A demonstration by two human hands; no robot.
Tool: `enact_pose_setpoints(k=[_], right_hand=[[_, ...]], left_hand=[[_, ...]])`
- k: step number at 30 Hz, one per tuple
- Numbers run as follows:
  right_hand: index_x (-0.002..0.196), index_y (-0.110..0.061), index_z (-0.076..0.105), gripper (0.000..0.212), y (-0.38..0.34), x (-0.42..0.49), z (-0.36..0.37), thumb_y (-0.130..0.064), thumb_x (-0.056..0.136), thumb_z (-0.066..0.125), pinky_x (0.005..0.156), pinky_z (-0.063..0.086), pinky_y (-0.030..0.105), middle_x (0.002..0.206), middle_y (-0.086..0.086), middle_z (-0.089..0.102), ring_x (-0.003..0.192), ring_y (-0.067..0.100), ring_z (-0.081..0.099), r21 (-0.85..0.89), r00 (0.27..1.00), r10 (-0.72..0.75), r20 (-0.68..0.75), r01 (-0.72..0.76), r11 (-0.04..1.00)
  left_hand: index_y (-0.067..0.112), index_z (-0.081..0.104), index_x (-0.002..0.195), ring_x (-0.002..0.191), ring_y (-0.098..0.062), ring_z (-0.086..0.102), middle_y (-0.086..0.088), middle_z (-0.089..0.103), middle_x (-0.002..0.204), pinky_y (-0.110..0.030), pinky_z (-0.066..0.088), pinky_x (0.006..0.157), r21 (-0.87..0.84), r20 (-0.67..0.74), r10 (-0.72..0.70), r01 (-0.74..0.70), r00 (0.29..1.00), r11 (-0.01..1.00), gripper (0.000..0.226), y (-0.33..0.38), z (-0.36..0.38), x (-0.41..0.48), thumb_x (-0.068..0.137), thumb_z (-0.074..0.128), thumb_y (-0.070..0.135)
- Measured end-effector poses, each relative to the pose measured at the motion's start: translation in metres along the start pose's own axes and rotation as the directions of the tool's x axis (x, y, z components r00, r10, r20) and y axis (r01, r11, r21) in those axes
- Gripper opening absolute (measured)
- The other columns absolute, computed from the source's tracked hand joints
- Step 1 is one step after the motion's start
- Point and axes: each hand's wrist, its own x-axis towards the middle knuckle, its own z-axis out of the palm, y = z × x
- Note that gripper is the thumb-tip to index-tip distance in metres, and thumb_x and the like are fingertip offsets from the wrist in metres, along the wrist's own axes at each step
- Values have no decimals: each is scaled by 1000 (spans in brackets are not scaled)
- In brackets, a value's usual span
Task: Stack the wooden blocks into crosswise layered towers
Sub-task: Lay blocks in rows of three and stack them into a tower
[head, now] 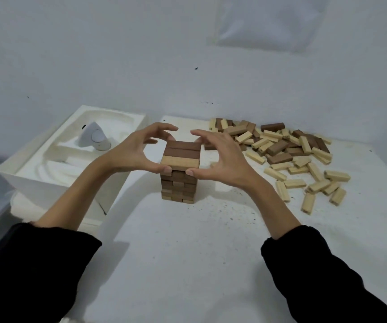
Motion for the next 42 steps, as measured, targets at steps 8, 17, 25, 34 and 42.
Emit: enact_pose_setpoints(k=[8, 17, 25, 34, 42], right_hand=[[139, -36, 36, 88, -4, -5, 0, -57, 59, 68, 99, 28, 35, 112, -20, 51, 108, 5, 40, -12, 1000, 12, 11, -12, 1000], [146, -38, 19, 80, -13, -26, 6, -67, 77, 47, 111, 11, 31, 153, -17, 16, 133, -7, 9, 360, 973, 230, 23, -223, 906], [148, -36, 10, 64, -42, -48, 42, -59, 89, 15, 115, 4, 35, 154, -16, 11, 141, 1, 1, 641, 884, 467, 25, -373, 671], [149, -29, 12, 66, -59, -46, 47, -57, 89, 15, 118, 8, 40, 154, -9, 11, 143, 7, 4, 647, 874, 483, 57, -401, 649], [148, -35, 2, 68, -45, -43, 29, -57, 89, 28, 112, -8, 46, 155, -17, -12, 140, 11, -23, 487, 880, 464, 99, -450, 749]], left_hand=[[30, 42, 135, 119, -9, 51, 11, 61, 114, -35, 36, 107, 17, 17, 15, -16, 1000, 1000, 89, 3, -2, -3, 55, 78, 47], [30, 30, 143, 136, 1, 32, 9, 37, 149, -27, 30, 111, -344, -167, -155, 90, 974, 935, 93, 11, 21, -22, 68, 48, 83], [36, 22, 147, 141, 1, 18, 19, 24, 153, -37, 6, 120, -634, -188, -428, 224, 884, 740, 102, 21, 76, -32, 62, 24, 92], [36, 20, 148, 143, -3, 15, 15, 22, 155, -39, 4, 120, -592, -220, -444, 243, 869, 768, 98, 30, 79, -29, 66, 12, 88], [34, 23, 148, 138, 7, 18, 21, 20, 154, -34, 10, 119, -542, -259, -421, 230, 869, 808, 86, 22, 58, -34, 74, 30, 77]])
